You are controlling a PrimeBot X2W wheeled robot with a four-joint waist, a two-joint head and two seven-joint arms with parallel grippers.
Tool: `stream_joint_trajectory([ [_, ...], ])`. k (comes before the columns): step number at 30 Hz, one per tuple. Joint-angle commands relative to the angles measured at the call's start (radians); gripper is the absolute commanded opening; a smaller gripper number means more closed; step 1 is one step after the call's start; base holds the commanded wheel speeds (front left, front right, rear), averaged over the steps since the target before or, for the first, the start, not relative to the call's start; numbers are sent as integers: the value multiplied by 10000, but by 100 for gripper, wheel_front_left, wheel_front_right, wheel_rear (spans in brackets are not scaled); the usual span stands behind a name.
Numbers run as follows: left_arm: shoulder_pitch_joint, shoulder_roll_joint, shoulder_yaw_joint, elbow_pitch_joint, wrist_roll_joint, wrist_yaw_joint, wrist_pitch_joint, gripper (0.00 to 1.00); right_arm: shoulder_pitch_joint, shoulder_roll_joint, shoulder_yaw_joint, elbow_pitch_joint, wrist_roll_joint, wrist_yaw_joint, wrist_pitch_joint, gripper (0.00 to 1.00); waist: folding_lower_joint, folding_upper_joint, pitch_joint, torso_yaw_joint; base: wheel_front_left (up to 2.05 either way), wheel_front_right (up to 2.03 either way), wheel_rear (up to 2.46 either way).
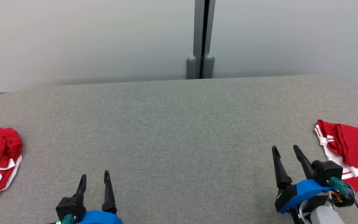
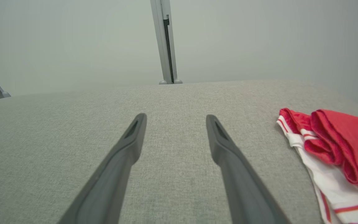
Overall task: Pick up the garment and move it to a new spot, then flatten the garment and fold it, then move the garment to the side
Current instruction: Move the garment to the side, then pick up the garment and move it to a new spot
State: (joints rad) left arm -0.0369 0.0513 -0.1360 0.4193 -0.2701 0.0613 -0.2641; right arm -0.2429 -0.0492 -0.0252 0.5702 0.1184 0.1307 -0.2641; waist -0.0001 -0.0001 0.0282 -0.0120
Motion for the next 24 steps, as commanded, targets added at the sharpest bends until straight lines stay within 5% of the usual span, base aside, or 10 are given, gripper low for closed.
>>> stream_joint_trajectory([
  [1, 120, -10, 113, -34, 77, -42, -1, 100, 196, -39, 47, -22, 147, 1, 1, 100, 1, 1, -118, -26, 0, 0, 0],
  [15, 223, -12, 332, -76, 191, -69, -1, 100, 421, -33, 407, -64, 331, 1, 1, 100, 1, 1, -199, 223, 0, 0, 0],
  [24, 176, -10, 511, -9, 228, -5, -4, 100, 501, -30, 742, -41, 500, 1, 2, 100, 1, 1, -221, 1861, 0, 0, 0],
])
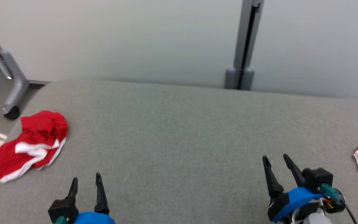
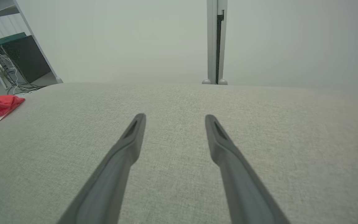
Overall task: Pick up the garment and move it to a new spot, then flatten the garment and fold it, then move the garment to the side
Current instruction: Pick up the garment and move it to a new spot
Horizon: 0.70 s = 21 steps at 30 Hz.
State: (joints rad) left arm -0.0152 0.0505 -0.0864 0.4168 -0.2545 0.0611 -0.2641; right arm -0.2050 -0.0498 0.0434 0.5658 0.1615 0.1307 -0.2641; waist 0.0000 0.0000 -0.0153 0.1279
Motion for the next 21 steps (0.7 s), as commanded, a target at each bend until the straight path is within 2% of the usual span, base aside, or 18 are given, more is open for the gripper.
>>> stream_joint_trajectory([
  [1, 9, -4, 81, 22, 93, -1, -4, 100, 126, -24, 169, 7, 72, 1, 0, 100, 0, 0, 202, 698, 0, 0, 0],
  [11, 359, -13, 470, 34, 211, -35, -10, 100, 106, -33, 647, 34, 358, 1, 0, 100, 0, 0, 310, 2939, 0, 0, 0],
  [16, 531, -10, 693, -35, 85, 49, -12, 100, -92, -33, 874, 49, 409, 1, 2, 100, 0, 0, 433, 3521, 0, 0, 0],
  [21, 519, -9, 925, -30, -136, 97, -10, 100, -198, -31, 1066, 50, 276, 1, 2, 100, 0, 0, 570, 3688, 0, 0, 0],
])
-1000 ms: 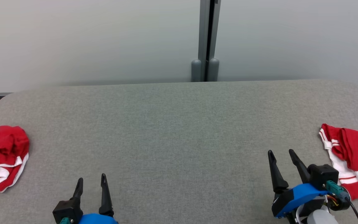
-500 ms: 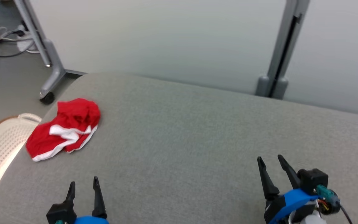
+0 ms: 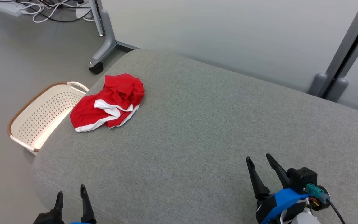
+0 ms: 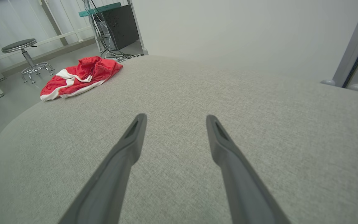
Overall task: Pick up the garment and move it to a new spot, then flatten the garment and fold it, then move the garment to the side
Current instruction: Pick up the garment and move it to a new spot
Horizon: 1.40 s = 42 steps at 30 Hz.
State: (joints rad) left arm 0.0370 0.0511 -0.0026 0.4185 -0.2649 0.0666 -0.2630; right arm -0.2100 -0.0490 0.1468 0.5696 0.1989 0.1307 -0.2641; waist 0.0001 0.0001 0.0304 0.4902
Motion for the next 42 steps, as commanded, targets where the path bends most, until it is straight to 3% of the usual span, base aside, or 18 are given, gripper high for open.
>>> stream_joint_trajectory([
  [1, -2, -14, 87, -47, -32, 41, -22, 100, -148, -39, 33, 12, -98, 1, 2, 100, -1, -1, 112, 64, 0, 0, 0],
  [11, -1036, -11, 437, 249, -572, 238, -22, 100, -628, -40, 273, -219, -577, 1, 2, 100, -1, -1, 1016, -502, 0, 0, 0],
  [19, -3267, 40, 1178, 1266, -192, 576, -23, 100, -1211, -91, 675, -946, -1297, 1, 0, 100, -1, -1, 2361, -1265, 0, 0, 0],
  [26, -4939, 417, 1987, 2482, 29, 813, -22, 100, -1632, -467, 1196, -1575, -1115, 1, 0, 100, -1, -1, 3288, -1976, 0, 0, 0],
  [33, -6194, 956, 2542, 3784, -42, 623, -22, 100, -1902, -958, 1390, -1842, -892, 1, 3, 100, -1, -1, 4047, -2644, 0, 0, 0],
  [42, -7277, 1303, 2526, 5757, -52, 636, 104, 100, -1960, -1236, 1283, -1907, -660, -2, 16, 100, -1, -1, 4530, -3056, 0, 0, 0],
])
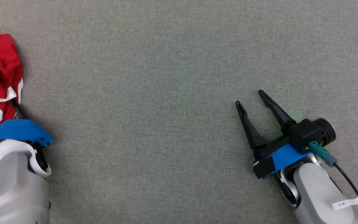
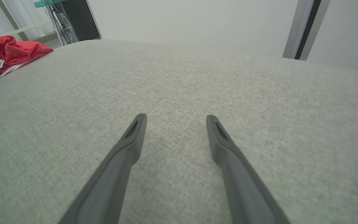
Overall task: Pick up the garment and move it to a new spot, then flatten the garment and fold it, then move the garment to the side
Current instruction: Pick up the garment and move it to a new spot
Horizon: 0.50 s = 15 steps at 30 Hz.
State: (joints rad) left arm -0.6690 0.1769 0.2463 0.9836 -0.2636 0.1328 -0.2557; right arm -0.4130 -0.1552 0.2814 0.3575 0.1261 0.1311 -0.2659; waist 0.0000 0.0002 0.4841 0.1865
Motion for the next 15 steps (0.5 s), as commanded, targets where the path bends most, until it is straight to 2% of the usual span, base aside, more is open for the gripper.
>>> stream_joint_trajectory([
  [1, -275, 64, 44, 266, -71, -87, 14, 62, 88, -173, -46, 214, 97, -6, 33, 100, 0, -2, -12, -41, 0, 0, 0],
  [2, -331, 96, 7, 381, -76, -185, -11, 0, 100, -166, -26, 226, 107, -6, 33, 100, 0, -2, -29, -61, 0, 0, 0],
  [7, -562, 333, -183, 261, 109, -625, -98, 0, 174, 47, -144, 304, 138, -4, 30, 100, 0, -2, -353, -115, 0, 0, 0],
  [15, -373, 496, -868, -1921, 1098, -1081, -99, 0, 394, 537, -430, 565, 193, -3, 19, 100, 0, -2, -1407, -283, 0, 0, 0],
])
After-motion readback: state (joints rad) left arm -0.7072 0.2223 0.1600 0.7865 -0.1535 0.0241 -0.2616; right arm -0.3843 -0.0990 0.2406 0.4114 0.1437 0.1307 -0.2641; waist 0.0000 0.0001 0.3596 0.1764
